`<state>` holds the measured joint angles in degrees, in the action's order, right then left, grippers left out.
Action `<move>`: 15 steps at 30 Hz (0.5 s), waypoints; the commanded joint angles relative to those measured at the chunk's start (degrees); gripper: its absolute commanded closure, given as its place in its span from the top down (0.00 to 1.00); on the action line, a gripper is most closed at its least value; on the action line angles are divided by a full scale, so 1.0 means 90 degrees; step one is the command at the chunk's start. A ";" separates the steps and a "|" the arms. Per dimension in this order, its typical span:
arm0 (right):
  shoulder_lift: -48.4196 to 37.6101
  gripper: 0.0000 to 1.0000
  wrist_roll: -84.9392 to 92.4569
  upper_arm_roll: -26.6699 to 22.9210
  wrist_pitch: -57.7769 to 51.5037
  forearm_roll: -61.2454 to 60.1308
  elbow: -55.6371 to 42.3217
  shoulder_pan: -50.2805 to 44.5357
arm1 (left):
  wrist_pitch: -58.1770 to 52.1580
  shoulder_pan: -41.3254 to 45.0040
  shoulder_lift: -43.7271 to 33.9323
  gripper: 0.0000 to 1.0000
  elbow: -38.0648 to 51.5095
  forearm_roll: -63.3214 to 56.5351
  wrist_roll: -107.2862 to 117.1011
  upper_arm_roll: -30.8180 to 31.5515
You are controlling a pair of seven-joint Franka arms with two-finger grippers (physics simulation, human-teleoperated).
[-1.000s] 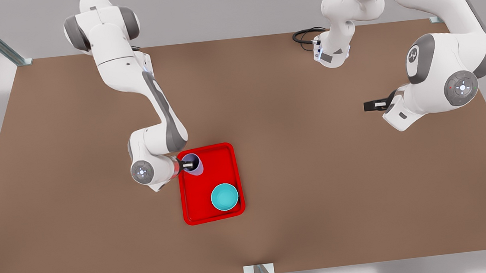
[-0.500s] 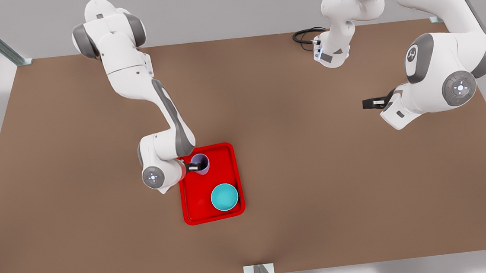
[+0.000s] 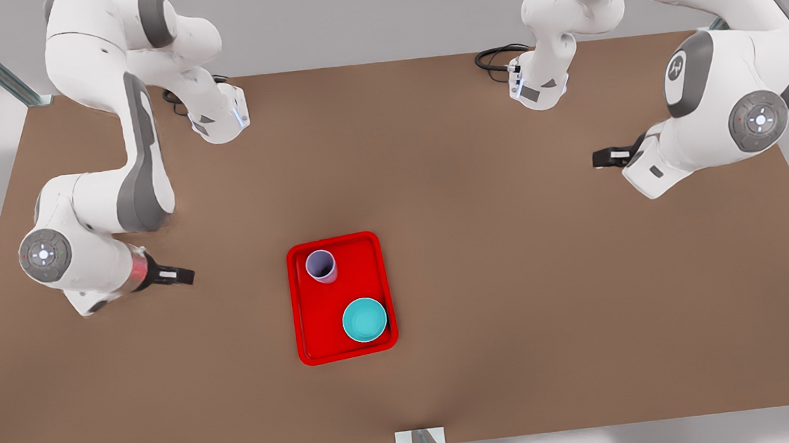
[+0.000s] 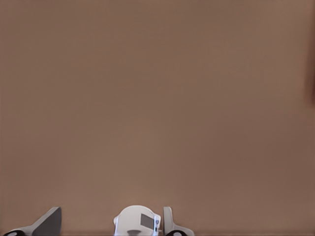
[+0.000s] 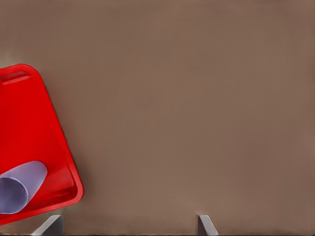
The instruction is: Place the bowl on the tray with the left arm and the cup on the tray with the right arm
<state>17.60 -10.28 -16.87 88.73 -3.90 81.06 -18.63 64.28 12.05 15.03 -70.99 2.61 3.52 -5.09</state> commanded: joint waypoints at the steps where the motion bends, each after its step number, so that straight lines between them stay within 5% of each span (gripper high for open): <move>1: -0.0540 1.00 0.1035 0.0312 -0.1069 0.0823 0.0055 0.0224 | -0.0101 0.0018 0.0000 1.00 0.0007 -0.0007 -0.0118 -0.0001; 15: -0.0980 1.00 0.1152 0.0566 -0.1460 0.0814 0.0153 0.0458 | -0.0277 -0.0030 -0.0029 1.00 0.0408 -0.0027 -0.0245 -0.0157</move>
<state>8.83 -4.49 -11.75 76.92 3.44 82.47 -14.49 62.78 11.86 14.82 -67.45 2.48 2.69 -6.25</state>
